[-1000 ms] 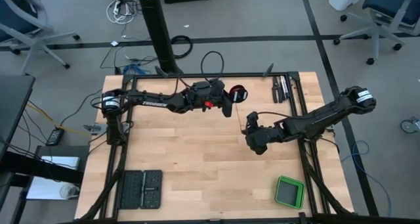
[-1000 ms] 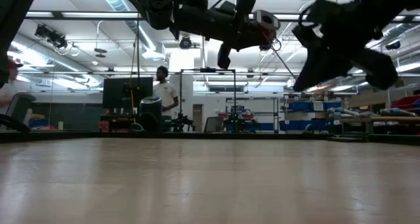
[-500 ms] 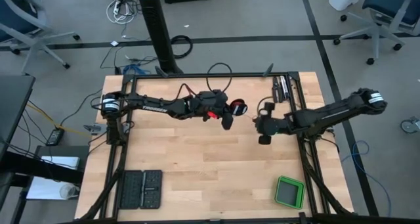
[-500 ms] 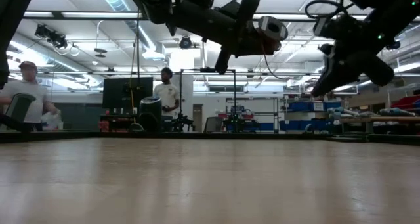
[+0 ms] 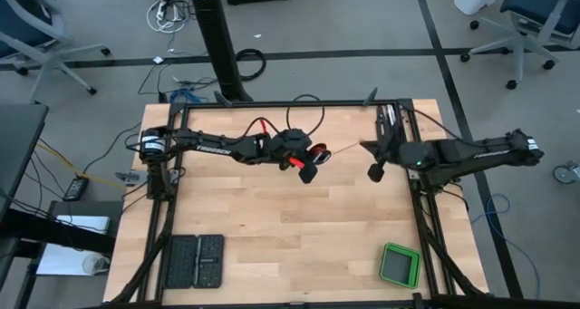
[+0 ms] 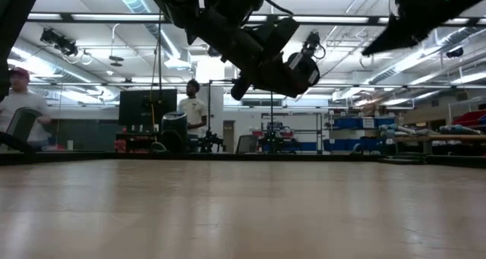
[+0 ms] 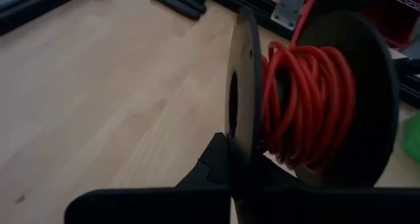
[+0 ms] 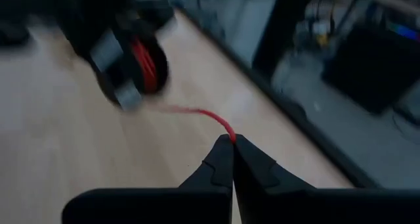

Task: Coil cords
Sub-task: Coil the wire cable onto the spool

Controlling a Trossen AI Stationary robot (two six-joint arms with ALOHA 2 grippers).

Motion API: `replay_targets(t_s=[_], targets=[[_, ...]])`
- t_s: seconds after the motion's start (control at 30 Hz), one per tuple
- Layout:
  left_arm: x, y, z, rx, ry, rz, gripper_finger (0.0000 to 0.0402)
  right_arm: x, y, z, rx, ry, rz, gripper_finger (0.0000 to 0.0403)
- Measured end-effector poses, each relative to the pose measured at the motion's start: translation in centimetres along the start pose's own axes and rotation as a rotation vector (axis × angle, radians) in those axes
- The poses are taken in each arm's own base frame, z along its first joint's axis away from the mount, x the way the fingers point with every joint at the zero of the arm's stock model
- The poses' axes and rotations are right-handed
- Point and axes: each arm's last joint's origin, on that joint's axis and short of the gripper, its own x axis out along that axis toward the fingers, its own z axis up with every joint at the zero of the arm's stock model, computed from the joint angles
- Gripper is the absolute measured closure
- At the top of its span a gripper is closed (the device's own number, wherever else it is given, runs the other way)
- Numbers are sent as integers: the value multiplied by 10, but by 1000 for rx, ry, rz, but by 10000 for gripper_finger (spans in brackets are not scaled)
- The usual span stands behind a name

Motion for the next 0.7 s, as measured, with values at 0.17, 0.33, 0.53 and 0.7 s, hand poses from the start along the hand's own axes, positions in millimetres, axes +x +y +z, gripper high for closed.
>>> replay_targets(t_s=[0.17, 0.33, 0.53, 0.7], targets=[[0, 0, 1, -1, -7, -3, 401, 9, 6, 20, -17, -129, 17, 403], [0, -1, 2, -11, -24, -10, 401, 31, 17, 31, -16, -191, 7, 403], [0, -2, 4, -54, -37, -11, 401, 62, 34, 32, -19, -207, 51, 403], [-1, -2, 6, -75, -56, 2, 401, 75, 42, 31, -16, -209, 75, 403]])
